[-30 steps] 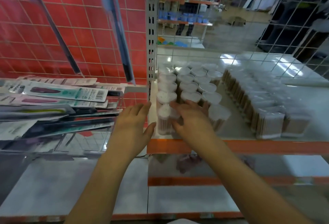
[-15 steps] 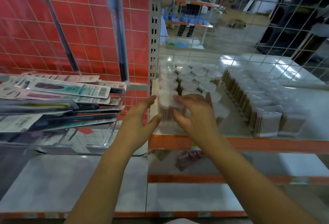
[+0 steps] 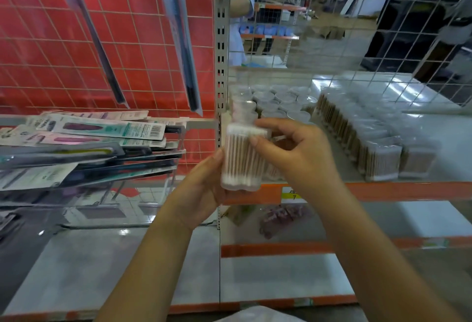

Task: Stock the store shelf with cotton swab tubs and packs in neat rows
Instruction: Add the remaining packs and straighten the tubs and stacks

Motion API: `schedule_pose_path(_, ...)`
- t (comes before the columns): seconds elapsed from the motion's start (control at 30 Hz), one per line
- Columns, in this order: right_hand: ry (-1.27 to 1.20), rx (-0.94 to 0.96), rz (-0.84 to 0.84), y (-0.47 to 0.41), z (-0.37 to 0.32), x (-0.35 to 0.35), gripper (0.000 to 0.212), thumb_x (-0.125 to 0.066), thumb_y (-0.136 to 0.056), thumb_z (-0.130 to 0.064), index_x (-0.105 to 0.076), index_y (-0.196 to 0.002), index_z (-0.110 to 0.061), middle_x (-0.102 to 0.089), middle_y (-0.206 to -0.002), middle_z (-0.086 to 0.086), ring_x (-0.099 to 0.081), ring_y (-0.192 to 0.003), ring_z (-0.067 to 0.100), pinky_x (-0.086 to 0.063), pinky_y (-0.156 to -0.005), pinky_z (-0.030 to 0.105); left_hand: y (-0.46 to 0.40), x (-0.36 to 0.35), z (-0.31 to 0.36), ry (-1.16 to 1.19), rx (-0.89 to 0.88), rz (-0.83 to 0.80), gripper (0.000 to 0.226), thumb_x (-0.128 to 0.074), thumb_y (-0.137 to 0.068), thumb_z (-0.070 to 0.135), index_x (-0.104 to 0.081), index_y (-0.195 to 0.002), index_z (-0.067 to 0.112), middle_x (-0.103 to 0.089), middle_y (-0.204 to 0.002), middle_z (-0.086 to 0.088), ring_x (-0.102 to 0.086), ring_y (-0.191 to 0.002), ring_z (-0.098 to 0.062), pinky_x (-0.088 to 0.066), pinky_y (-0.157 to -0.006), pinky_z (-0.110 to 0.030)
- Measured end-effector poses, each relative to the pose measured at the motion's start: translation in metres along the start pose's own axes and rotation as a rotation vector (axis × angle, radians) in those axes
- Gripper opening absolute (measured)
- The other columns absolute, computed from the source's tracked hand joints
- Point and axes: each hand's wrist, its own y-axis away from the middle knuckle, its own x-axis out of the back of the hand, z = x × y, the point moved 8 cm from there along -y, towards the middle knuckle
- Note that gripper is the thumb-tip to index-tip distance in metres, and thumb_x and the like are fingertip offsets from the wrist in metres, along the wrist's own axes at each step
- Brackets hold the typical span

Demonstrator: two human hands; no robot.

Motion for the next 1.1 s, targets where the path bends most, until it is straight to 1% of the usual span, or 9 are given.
schedule_pose_path(0.07, -0.089, -0.044, -0.040, 0.002, 0.004, -0.005, 0.023, -0.069, -0.080, -0.019, -0.068, -0.103, -0.022, -0.067, -0.083, -0.004, -0.062, -0.074, 0.004, -0.051, -0.065, 0.017, 0.004, -0.008, -0.010, 0.184, 0.042, -0.091, 0.054, -0.077, -0.069, 0.044, -0.068, -0.113, 0.014, -0.067, -0.110, -0.015, -0.065, -0.099, -0.030, -0.056, -0.078, -0.044)
schedule_pose_path(0.17, -0.183, -0.075, -0.085, 0.004, 0.009, -0.011, 0.019, -0.070, -0.079, -0.020, -0.068, -0.097, -0.027, -0.069, -0.090, 0.007, -0.065, -0.084, 0.022, -0.055, -0.072, 0.029, 0.009, -0.026, -0.018, 0.388, 0.066, -0.249, 0.053, -0.046, -0.096, 0.038, -0.046, -0.134, 0.002, -0.050, -0.129, -0.028, -0.053, -0.115, -0.042, -0.044, -0.096, -0.051)
schedule_pose_path(0.23, -0.205, -0.049, -0.075, 0.006, 0.008, -0.012, 0.019, -0.069, -0.080, -0.019, -0.067, -0.096, -0.029, -0.069, -0.088, 0.008, -0.065, -0.080, 0.019, -0.054, -0.068, 0.026, 0.008, -0.024, -0.019, 0.384, 0.044, -0.232, 0.055, -0.038, -0.099, 0.039, -0.040, -0.137, -0.001, -0.047, -0.132, -0.028, -0.050, -0.117, -0.043, -0.041, -0.099, -0.050)
schedule_pose_path(0.33, -0.012, 0.084, 0.053, 0.009, 0.002, -0.003, 0.024, -0.068, -0.082, -0.025, -0.065, -0.106, -0.025, -0.064, -0.086, -0.003, -0.059, -0.072, 0.005, -0.047, -0.062, 0.014, 0.007, -0.029, -0.019, 0.404, 0.037, -0.199, 0.053, -0.055, -0.091, 0.040, -0.053, -0.128, 0.003, -0.058, -0.120, -0.022, -0.060, -0.102, -0.037, -0.050, -0.089, -0.045)
schedule_pose_path(0.43, 0.085, 0.183, 0.157, 0.015, -0.003, 0.006, 0.036, -0.059, -0.080, -0.022, -0.061, -0.116, -0.021, -0.059, -0.095, -0.009, -0.057, -0.080, 0.003, -0.045, -0.067, 0.012, 0.003, -0.018, -0.013, 0.238, -0.069, 0.056, 0.058, -0.082, -0.062, 0.039, -0.068, -0.109, 0.009, -0.066, -0.103, -0.018, -0.065, -0.087, -0.030, -0.054, -0.079, -0.046)
schedule_pose_path(0.53, -0.064, 0.105, 0.063, 0.017, 0.002, 0.003, 0.038, -0.059, -0.085, -0.018, -0.055, -0.123, -0.024, -0.058, -0.107, -0.007, -0.059, -0.093, 0.003, -0.053, -0.075, 0.019, 0.003, -0.025, -0.005, 0.000, -0.130, 0.239, 0.047, -0.071, -0.071, 0.034, -0.064, -0.111, 0.009, -0.067, -0.104, -0.016, -0.065, -0.092, -0.029, -0.051, -0.084, -0.051)
schedule_pose_path(0.67, -0.133, 0.031, -0.013, 0.017, 0.004, 0.000, 0.044, -0.066, -0.082, -0.023, -0.053, -0.125, -0.024, -0.061, -0.107, -0.008, -0.062, -0.098, 0.008, -0.056, -0.077, 0.025, 0.006, -0.037, 0.013, -0.315, -0.265, 0.410, 0.045, -0.068, -0.070, 0.035, -0.061, -0.111, 0.017, -0.070, -0.099, -0.004, -0.068, -0.091, -0.019, -0.055, -0.069, -0.026)
schedule_pose_path(0.8, -0.127, 0.015, 0.025, 0.011, 0.006, 0.004, 0.049, -0.073, -0.076, -0.017, -0.056, -0.121, -0.024, -0.061, -0.104, -0.015, -0.060, -0.095, 0.001, -0.053, -0.077, 0.017, 0.011, -0.044, 0.025, -0.545, -0.400, 0.482, 0.038, -0.071, -0.076, 0.017, -0.055, -0.108, 0.031, -0.067, -0.092, 0.018, -0.064, -0.086, -0.001, -0.049, -0.063, -0.012)
schedule_pose_path(1.1, -0.494, -0.156, -0.055, -0.006, 0.024, 0.005, 0.047, -0.065, -0.065, -0.018, -0.060, -0.113, -0.020, -0.065, -0.097, 0.002, -0.066, -0.086, 0.014, -0.057, -0.069, 0.027, 0.019, -0.039, 0.037, -0.537, -0.383, 0.364, 0.063, -0.076, -0.061, 0.015, -0.051, -0.117, 0.030, -0.061, -0.111, 0.008, -0.063, -0.097, -0.005, -0.052, -0.071, -0.018)
